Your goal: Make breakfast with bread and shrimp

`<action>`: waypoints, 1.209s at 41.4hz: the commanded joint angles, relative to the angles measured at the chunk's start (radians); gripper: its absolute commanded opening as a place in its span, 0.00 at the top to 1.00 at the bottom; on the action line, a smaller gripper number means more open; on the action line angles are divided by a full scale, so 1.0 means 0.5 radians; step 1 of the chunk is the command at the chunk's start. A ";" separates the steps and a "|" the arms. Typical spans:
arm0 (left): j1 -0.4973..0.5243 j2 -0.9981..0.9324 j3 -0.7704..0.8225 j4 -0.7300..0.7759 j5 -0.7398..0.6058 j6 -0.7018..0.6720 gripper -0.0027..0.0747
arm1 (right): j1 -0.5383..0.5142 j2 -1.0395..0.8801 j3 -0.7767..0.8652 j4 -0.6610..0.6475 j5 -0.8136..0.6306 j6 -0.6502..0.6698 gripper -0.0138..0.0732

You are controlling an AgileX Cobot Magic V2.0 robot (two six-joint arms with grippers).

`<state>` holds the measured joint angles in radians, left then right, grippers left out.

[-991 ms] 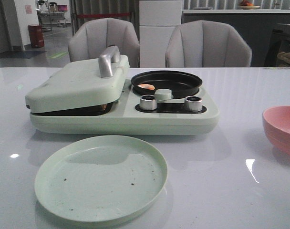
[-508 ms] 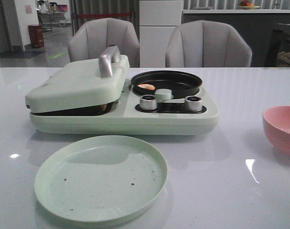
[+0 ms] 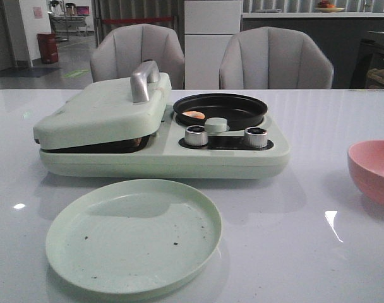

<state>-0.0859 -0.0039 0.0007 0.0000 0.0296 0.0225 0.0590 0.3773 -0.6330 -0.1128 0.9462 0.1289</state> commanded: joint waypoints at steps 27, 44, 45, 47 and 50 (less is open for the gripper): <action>-0.015 -0.041 0.015 -0.017 -0.194 -0.019 0.84 | -0.258 -0.819 1.288 -0.083 -1.922 -0.012 0.79; -0.015 -0.041 0.015 -0.017 -0.194 -0.019 0.84 | -0.258 -0.819 1.288 -0.081 -1.986 -0.012 0.79; -0.015 -0.041 0.015 -0.017 -0.194 -0.019 0.84 | -0.258 -0.819 1.288 -0.081 -1.988 -0.012 0.79; -0.015 -0.041 0.015 -0.017 -0.194 -0.019 0.84 | -0.258 -0.819 1.288 -0.099 -1.983 -0.019 0.79; -0.015 -0.041 0.015 -0.017 -0.194 -0.019 0.84 | -0.258 -0.819 1.288 -0.136 -2.020 -0.019 0.79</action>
<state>-0.0859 -0.0039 0.0007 0.0000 0.0227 0.0225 -0.0636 -0.0102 0.0274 -0.1578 0.0446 0.1289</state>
